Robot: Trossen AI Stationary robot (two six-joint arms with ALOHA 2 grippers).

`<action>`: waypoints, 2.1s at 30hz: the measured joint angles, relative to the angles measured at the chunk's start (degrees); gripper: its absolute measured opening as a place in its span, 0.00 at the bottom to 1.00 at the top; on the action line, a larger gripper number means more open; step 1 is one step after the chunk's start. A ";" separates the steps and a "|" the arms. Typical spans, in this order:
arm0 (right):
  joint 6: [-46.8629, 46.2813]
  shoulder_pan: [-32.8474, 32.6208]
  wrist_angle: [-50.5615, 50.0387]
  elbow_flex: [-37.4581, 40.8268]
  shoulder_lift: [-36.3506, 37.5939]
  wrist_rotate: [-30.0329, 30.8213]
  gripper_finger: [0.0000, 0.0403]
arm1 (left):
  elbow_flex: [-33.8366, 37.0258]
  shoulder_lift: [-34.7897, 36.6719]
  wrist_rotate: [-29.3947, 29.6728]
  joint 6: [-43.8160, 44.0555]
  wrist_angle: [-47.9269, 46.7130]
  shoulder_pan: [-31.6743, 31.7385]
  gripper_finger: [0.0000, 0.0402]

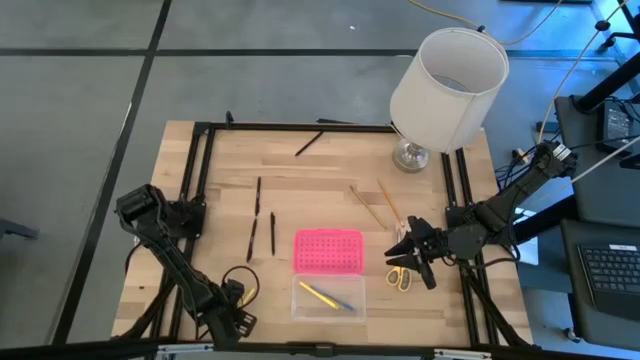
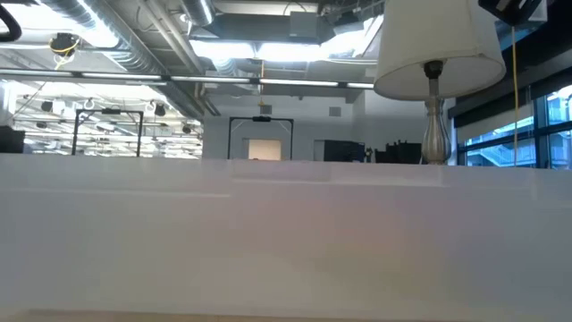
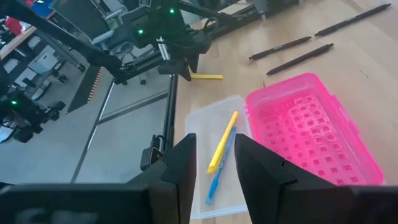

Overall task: Pick & place school supplies into a supply box
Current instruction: Put the yellow pen into the pink supply box

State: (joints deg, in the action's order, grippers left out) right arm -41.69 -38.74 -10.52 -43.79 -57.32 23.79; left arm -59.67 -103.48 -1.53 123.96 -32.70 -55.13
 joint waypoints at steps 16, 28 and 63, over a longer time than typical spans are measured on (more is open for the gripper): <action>3.37 0.00 -0.55 0.00 0.00 0.04 0.29 | 0.62 -0.14 -0.47 -4.53 -1.39 -0.07 0.19; 3.39 0.00 -1.16 0.00 0.00 0.08 0.29 | -1.20 -0.49 -1.09 -5.86 -2.32 0.28 0.11; 2.99 0.00 -1.27 0.00 -0.02 0.13 0.29 | -3.77 8.16 -0.76 -92.47 23.55 29.93 0.09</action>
State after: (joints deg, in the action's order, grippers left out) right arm -38.70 -38.74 -11.79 -43.79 -57.34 23.92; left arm -63.44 -95.31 -2.29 31.49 -9.15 -25.21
